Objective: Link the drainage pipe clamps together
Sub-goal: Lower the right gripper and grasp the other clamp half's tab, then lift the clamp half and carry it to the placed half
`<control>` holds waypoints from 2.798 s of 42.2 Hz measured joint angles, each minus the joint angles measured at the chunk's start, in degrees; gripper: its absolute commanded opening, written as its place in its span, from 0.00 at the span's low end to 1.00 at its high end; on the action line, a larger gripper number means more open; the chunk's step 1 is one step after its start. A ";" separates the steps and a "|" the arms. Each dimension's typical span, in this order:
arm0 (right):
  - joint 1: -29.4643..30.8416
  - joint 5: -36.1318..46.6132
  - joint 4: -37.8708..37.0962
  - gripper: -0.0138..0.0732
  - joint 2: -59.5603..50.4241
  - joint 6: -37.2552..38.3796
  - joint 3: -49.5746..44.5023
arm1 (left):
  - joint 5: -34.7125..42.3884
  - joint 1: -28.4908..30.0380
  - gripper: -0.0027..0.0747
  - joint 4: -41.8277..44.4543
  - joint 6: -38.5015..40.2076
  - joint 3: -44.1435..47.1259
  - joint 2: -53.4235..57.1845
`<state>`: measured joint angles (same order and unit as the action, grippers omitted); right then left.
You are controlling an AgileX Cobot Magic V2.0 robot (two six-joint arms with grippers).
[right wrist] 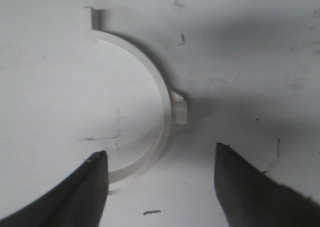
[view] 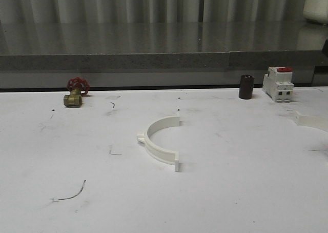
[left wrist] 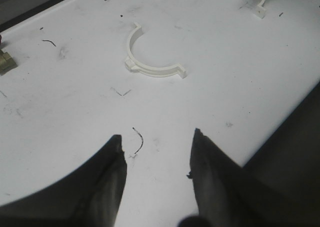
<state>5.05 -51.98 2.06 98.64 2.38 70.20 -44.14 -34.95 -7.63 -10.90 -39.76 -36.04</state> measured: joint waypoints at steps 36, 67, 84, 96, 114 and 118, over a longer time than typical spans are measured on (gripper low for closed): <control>0.00 4.99 0.00 0.72 9.68 -0.35 0.34 | 0.00 0.00 0.43 -0.04 0.00 0.00 0.00; 0.00 5.21 -0.02 0.40 11.21 -0.58 0.71 | 0.03 0.00 0.42 -0.04 0.00 0.00 0.00; 0.00 5.33 -0.02 0.40 11.21 -0.43 0.71 | 0.12 0.00 0.42 -0.04 0.00 0.00 0.00; 0.00 5.33 -0.02 0.40 11.21 -0.62 0.71 | 0.12 0.00 0.42 -0.04 0.00 0.00 0.00; 0.00 5.33 -0.02 0.40 11.21 -0.50 0.71 | 0.12 0.00 0.42 -0.04 0.00 0.00 0.00; 0.00 5.33 -0.02 0.40 11.21 -0.50 0.71 | 0.12 0.00 0.42 -0.04 0.00 0.00 0.00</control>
<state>5.05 -46.65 2.03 109.85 1.88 70.91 -44.02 -34.95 -7.67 -10.89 -39.76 -36.04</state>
